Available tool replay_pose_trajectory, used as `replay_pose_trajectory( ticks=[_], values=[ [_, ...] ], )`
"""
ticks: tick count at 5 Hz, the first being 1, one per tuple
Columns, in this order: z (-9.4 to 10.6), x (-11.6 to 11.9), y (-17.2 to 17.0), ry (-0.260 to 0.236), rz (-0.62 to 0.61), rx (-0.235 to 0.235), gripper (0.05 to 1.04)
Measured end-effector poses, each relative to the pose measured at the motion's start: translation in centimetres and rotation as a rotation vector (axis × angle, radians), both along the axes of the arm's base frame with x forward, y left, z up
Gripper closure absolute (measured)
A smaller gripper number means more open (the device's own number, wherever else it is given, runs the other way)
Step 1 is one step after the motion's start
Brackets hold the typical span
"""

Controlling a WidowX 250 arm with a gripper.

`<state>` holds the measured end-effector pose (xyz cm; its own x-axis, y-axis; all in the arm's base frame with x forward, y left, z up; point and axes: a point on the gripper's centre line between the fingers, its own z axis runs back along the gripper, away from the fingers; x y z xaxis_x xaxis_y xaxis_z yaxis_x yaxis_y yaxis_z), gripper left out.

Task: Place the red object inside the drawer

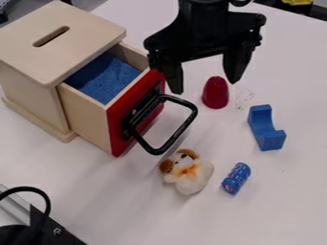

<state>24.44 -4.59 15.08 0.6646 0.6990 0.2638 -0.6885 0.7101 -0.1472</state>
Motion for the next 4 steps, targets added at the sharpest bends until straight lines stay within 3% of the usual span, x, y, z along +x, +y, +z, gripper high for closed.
replay_pose_trajectory(
  ticks=[1,4],
  values=[
    [-0.7,-0.3,0.1,0.024,0.000,0.006,0.082],
    [-4.5,7.0,-1.4,0.095,-0.076,0.030,0.083]
  ],
)
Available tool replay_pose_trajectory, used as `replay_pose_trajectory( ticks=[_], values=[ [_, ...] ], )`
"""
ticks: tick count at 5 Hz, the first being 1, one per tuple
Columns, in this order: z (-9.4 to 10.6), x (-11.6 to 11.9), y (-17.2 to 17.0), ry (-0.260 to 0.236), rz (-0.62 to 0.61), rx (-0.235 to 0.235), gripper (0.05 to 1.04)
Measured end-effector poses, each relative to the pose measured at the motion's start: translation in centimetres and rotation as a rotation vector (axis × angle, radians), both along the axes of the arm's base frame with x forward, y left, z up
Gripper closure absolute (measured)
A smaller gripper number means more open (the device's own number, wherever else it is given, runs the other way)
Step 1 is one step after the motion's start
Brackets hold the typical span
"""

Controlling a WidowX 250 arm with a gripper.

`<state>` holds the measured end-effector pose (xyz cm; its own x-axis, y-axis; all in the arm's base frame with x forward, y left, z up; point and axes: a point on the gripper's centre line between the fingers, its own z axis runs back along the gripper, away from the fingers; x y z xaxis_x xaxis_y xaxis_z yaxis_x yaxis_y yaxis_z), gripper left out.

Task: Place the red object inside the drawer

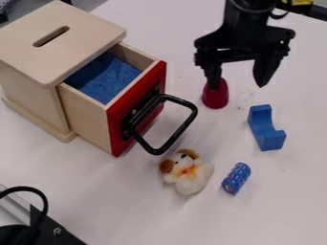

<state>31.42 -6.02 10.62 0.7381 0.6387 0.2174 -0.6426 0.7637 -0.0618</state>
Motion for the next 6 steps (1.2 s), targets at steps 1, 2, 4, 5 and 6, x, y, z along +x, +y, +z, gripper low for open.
replay_pose_trajectory(
  ticks=[1,2,4,5,6],
  values=[
    [-1.3,2.3,0.1,-0.004,0.003,0.003,0.082],
    [-2.6,4.2,0.7,0.004,0.016,0.012,0.082],
    [-4.5,6.9,2.8,0.035,0.076,0.026,0.083],
    [-5.7,7.7,3.8,0.065,0.111,0.030,0.082],
    [-6.7,8.0,4.0,0.096,0.117,0.034,0.083]
  ],
)
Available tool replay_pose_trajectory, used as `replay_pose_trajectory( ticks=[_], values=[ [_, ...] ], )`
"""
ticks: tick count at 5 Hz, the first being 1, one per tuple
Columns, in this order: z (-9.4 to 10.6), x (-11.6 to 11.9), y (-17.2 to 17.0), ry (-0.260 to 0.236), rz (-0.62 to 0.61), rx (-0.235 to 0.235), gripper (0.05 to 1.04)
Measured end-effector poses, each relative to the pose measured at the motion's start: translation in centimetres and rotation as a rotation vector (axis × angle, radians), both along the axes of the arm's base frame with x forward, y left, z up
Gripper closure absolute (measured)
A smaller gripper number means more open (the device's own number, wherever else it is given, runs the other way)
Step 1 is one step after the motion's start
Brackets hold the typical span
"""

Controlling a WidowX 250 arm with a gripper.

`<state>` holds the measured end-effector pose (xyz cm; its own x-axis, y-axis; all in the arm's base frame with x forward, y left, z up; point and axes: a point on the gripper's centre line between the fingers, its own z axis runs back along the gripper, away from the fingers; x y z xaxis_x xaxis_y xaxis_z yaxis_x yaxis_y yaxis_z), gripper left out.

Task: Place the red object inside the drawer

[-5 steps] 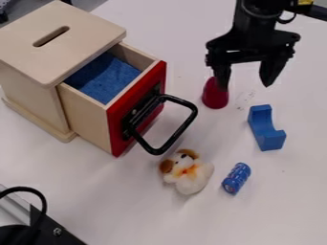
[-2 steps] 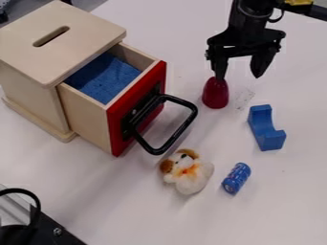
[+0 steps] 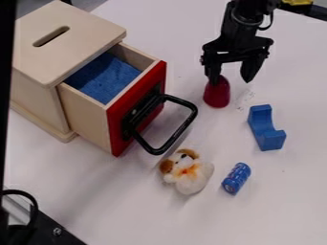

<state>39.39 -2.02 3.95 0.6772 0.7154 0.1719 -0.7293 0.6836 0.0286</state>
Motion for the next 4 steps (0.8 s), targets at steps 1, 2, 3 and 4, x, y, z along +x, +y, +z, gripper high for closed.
replay_pose_trajectory(
  ticks=[1,2,3,4],
  values=[
    [-1.26,-0.34,-0.06,0.048,-0.002,-0.001,0.115],
    [-2.12,-0.51,0.15,0.070,-0.001,-0.005,0.258],
    [-2.04,-0.43,0.31,0.062,0.011,0.000,0.342],
    [-2.14,-0.59,0.40,0.065,0.014,0.005,0.342]
  ],
)
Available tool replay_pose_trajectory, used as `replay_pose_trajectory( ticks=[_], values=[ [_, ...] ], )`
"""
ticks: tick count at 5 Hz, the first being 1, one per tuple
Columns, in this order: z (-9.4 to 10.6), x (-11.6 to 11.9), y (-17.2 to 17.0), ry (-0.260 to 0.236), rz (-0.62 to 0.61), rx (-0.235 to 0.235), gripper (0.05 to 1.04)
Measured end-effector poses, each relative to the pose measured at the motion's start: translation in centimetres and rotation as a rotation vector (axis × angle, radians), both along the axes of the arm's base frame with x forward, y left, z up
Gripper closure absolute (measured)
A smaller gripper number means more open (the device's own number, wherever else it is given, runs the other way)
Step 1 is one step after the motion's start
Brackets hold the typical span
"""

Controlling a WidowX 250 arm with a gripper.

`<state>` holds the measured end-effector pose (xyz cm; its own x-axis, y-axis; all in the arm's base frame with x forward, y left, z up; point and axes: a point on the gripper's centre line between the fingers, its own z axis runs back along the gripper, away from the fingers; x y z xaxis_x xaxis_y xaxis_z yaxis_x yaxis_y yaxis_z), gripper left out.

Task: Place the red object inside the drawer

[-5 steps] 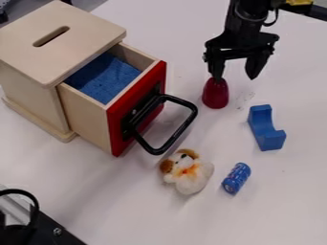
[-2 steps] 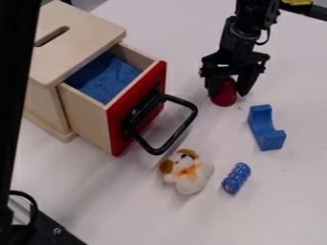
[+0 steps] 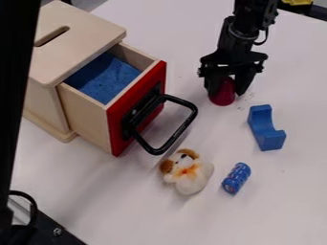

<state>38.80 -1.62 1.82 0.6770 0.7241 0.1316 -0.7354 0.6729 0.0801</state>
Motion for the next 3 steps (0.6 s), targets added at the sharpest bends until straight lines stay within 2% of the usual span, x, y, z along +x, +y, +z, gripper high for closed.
replay_pose_trajectory(
  ticks=[1,2,3],
  values=[
    [0.4,-0.7,-0.2,0.003,0.008,-0.014,0.344],
    [3.9,-0.7,-0.7,-0.052,0.002,-0.075,0.345],
    [7.6,-1.1,0.2,-0.116,0.030,-0.082,0.345]
  ],
)
